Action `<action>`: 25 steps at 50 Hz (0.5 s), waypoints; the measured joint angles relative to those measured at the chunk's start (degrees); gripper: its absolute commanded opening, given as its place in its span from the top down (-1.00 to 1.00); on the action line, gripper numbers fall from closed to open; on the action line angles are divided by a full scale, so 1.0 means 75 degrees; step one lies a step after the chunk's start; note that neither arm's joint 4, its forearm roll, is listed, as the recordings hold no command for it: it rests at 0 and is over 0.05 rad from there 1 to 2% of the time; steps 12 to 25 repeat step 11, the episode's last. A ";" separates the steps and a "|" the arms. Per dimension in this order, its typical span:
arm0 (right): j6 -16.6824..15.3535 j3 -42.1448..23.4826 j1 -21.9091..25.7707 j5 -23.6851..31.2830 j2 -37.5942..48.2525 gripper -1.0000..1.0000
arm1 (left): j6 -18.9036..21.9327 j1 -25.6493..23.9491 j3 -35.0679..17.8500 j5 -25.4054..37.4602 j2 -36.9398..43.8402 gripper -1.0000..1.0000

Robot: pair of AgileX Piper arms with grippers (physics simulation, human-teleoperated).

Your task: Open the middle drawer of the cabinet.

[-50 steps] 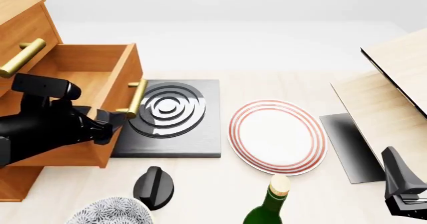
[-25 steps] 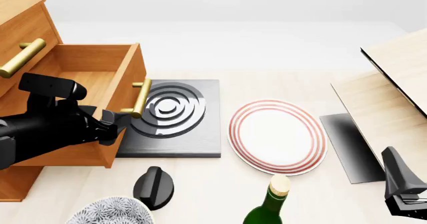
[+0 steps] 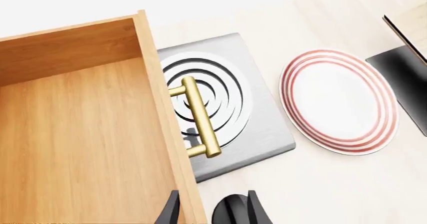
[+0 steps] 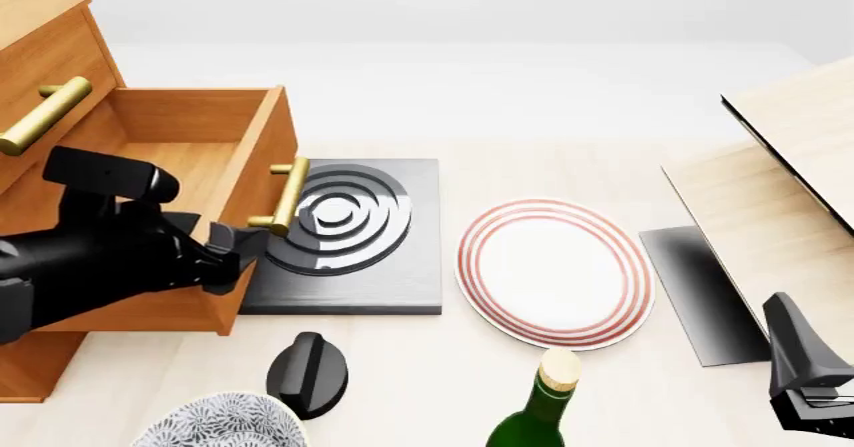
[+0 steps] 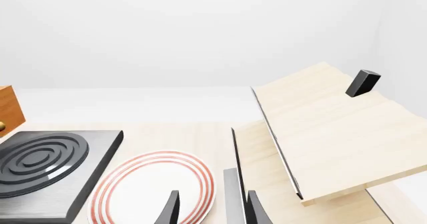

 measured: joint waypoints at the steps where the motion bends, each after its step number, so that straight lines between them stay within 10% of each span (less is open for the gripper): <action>1: 0.0000 0.0000 0.0000 0.0000 0.0000 -1.00 | -0.0018 -0.0004 0.0001 0.0002 -0.0004 -1.00; 25: 0.0000 0.0000 0.0000 0.0000 0.0000 -1.00 | -0.0136 -0.0046 0.0025 0.0022 -0.0072 -1.00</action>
